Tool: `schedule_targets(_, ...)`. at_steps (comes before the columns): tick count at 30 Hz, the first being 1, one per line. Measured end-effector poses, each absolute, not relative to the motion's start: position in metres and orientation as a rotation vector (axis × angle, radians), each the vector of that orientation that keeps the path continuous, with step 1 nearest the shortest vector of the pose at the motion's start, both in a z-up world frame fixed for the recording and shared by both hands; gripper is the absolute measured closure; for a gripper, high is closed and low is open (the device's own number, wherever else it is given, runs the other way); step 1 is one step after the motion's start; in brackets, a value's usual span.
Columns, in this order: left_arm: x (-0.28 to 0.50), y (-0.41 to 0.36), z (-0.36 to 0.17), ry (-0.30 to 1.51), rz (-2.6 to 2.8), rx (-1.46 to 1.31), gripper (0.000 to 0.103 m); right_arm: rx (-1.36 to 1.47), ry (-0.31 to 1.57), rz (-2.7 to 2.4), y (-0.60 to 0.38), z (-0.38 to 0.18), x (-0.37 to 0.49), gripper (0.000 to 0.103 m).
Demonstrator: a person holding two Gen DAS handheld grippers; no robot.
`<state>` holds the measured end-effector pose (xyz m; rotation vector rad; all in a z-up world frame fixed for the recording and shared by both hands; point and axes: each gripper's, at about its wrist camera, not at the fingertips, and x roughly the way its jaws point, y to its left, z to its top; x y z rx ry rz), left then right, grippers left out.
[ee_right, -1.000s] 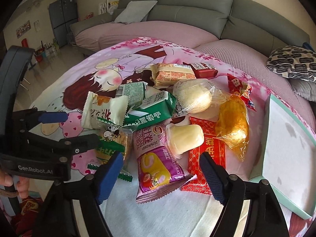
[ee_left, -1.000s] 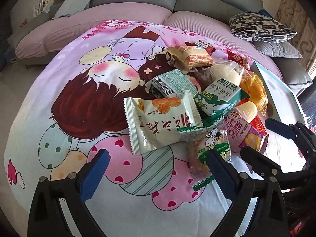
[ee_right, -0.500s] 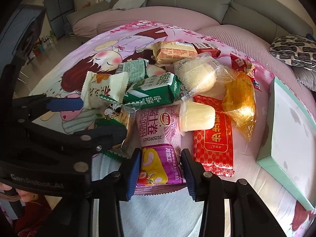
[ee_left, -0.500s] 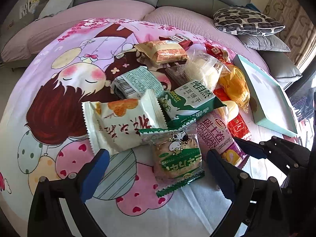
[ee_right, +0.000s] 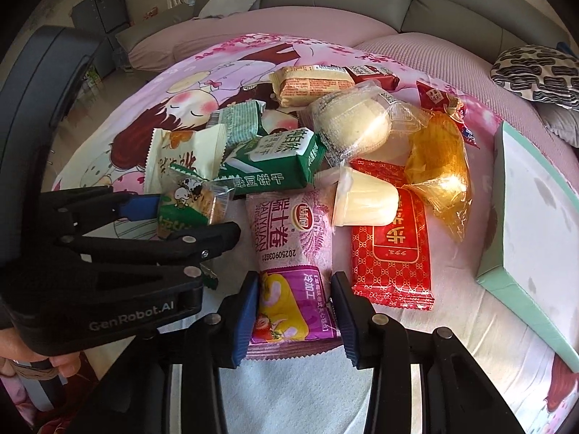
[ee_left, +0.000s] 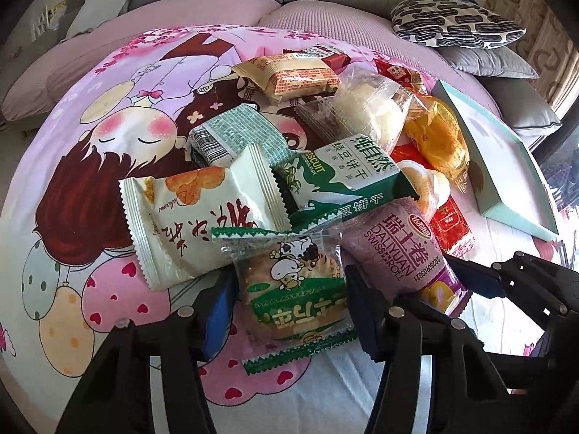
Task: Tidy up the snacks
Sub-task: 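Grasp the green-wrapped round biscuit with the left tool while the right tool lifts the Swiss roll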
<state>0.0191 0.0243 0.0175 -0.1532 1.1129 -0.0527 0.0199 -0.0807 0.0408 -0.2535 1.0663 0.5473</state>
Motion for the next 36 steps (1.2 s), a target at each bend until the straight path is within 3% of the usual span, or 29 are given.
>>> schedule_targets(14, 0.004, 0.04, 0.028, 1.083, -0.03, -0.195, 0.05, -0.24, 1.067, 0.558, -0.084, 0.047, 0.016, 0.064)
schedule_targets(36, 0.003, 0.019, 0.103, 0.955, -0.039, -0.175, 0.05, -0.02, 0.951, 0.495, -0.138, 0.1, 0.026, 0.064)
